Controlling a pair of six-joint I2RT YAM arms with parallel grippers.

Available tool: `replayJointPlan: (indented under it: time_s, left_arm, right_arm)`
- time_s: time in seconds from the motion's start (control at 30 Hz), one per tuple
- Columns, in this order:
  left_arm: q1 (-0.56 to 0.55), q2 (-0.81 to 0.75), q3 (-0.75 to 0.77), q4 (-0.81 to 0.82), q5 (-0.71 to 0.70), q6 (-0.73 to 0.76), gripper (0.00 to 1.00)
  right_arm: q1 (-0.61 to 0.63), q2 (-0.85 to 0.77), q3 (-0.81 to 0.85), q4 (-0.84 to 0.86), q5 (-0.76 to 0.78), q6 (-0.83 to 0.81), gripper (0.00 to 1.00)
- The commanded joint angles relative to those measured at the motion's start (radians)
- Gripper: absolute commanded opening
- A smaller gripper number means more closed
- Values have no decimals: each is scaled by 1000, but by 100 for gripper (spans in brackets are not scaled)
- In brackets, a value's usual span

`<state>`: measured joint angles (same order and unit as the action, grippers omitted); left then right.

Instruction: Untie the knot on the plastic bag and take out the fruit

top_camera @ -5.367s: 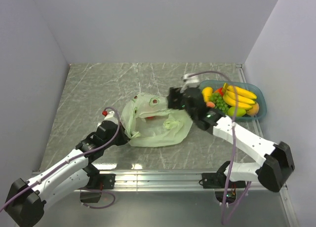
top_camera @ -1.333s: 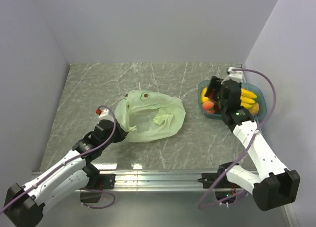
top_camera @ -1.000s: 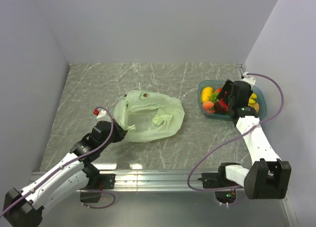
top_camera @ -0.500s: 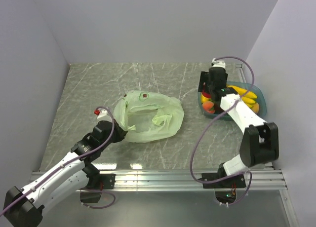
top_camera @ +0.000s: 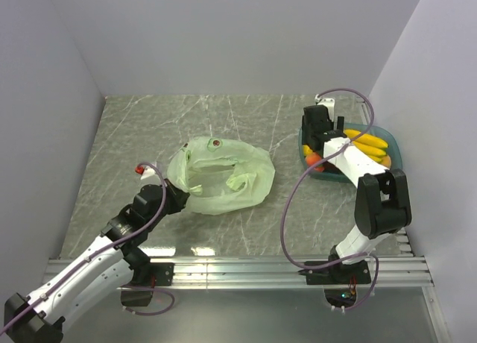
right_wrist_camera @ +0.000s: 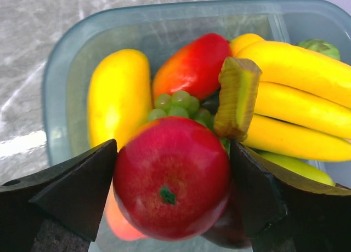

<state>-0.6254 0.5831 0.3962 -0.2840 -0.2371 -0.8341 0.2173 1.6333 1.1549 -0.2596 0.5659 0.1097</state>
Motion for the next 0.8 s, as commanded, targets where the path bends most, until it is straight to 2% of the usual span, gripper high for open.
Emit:
replayJointPlan:
  time_s: [0.0,0.3,0.53,0.57,0.63,0.7,0.73,0.77]
  left_arm:
    - [-2,-3,-3,12,-39,4,1]
    - [-2,20,10,9,-76,-17,1]
    - [27,3,73,-76,-327,-71,1]
    - [55,9,98,-80,-384,-54,1]
    - [107,26,121,-64,-396,-19,1]
    - [240,81,161,-40,-317,26,1]
    - [345,107,188,-34,-280,33,1]
    - [383,159,202,-32,-256,33,0]
  right_arm:
    - [34,-52,42,17,22,-2,90]
    - [56,-75,60,-24,17,30,94]
    - [99,-320,48,-16,-75,31,93]
    - [102,-376,48,-20,-92,34,94]
    - [103,-433,43,-24,-112,44,93]
    - [102,-521,40,-27,-154,48,94]
    - [102,-576,35,-33,-165,48,93]
    - [102,-605,31,-36,-175,50,93]
